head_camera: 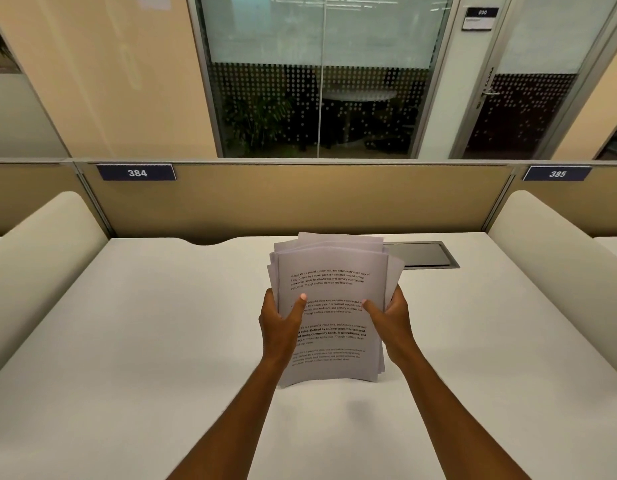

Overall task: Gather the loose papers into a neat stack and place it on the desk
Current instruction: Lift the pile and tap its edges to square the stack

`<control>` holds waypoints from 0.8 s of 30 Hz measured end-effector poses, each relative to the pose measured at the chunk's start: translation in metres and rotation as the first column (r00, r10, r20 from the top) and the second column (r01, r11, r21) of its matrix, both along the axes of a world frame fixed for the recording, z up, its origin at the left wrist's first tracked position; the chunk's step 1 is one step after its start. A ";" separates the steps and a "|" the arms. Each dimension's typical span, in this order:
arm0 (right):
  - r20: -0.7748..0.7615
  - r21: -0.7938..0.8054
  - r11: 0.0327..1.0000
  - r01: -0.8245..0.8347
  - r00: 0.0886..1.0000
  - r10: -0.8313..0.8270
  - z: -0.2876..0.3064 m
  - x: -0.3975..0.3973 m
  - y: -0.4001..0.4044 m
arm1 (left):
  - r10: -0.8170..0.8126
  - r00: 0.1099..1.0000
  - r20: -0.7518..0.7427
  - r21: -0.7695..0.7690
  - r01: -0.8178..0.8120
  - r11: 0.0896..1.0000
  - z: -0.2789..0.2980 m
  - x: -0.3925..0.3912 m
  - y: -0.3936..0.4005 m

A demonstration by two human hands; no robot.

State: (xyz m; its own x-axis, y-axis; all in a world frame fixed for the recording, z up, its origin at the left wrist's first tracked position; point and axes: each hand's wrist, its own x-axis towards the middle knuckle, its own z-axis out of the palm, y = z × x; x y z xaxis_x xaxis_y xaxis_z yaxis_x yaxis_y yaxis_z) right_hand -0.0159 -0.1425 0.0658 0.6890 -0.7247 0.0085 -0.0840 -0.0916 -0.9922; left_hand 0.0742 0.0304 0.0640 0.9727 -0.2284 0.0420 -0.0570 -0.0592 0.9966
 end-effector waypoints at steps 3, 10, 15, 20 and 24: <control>0.058 0.032 0.999 0.025 0.998 -0.027 0.014 0.005 0.001 | 0.036 0.999 0.008 -0.011 -0.036 0.999 0.011 0.004 -0.008; 0.218 0.069 0.991 0.117 0.967 -0.130 0.034 0.006 0.001 | 0.185 0.981 0.064 -0.070 -0.180 0.981 0.032 0.007 -0.015; 0.263 0.031 0.962 0.273 0.926 -0.271 0.044 0.007 0.011 | 0.297 0.955 -0.010 -0.049 -0.297 0.953 0.046 0.005 -0.025; 0.173 0.092 0.910 0.403 0.894 -0.413 0.054 0.011 0.018 | 0.376 0.920 -0.107 -0.009 -0.379 0.925 0.059 0.004 -0.031; 0.123 0.111 0.889 0.444 0.882 -0.456 0.058 0.012 0.020 | 0.395 0.904 -0.162 0.023 -0.396 0.918 0.066 0.002 -0.032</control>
